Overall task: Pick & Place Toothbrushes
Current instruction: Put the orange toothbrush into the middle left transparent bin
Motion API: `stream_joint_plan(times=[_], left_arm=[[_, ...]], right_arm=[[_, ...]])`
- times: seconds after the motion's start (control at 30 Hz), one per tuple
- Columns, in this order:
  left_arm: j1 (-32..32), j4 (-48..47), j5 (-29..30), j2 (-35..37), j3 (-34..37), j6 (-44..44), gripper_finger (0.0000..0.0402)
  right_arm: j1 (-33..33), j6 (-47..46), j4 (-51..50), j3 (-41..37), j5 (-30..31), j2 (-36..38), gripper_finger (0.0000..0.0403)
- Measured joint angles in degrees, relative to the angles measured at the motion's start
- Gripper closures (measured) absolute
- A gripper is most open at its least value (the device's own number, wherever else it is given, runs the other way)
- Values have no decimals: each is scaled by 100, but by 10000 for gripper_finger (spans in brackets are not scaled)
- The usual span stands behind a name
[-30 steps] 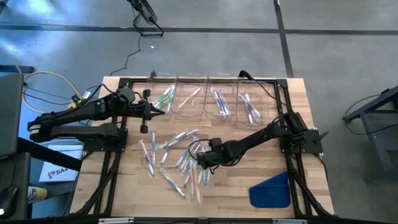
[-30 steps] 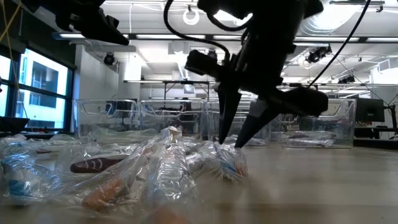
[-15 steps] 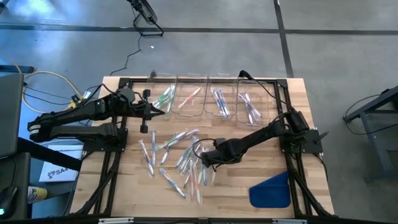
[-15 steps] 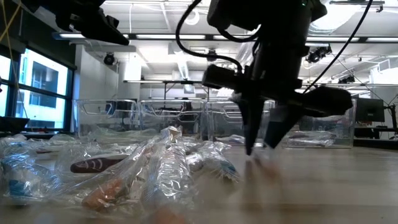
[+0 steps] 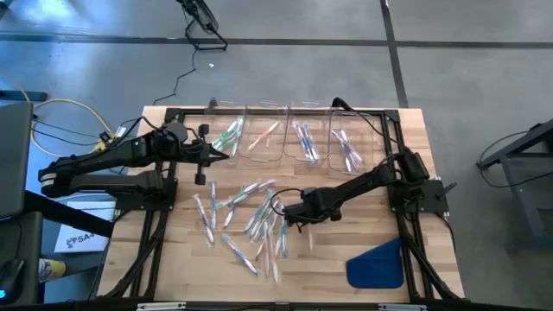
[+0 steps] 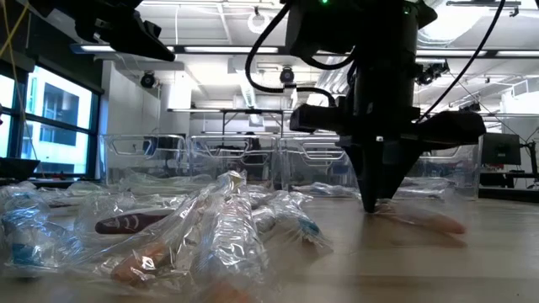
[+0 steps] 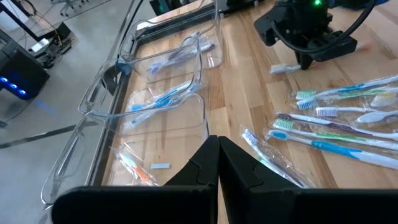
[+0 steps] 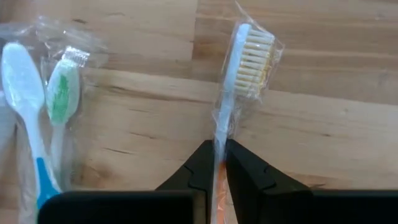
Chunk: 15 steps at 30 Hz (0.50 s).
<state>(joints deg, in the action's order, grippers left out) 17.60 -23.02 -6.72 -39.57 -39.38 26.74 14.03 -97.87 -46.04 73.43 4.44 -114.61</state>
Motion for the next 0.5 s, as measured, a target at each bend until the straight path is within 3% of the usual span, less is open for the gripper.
stream_joint_plan(times=[0.5], left_arm=[[0,-171,28,0,0,-2,401]], right_arm=[[25,939,52,-12,-36,40,395]])
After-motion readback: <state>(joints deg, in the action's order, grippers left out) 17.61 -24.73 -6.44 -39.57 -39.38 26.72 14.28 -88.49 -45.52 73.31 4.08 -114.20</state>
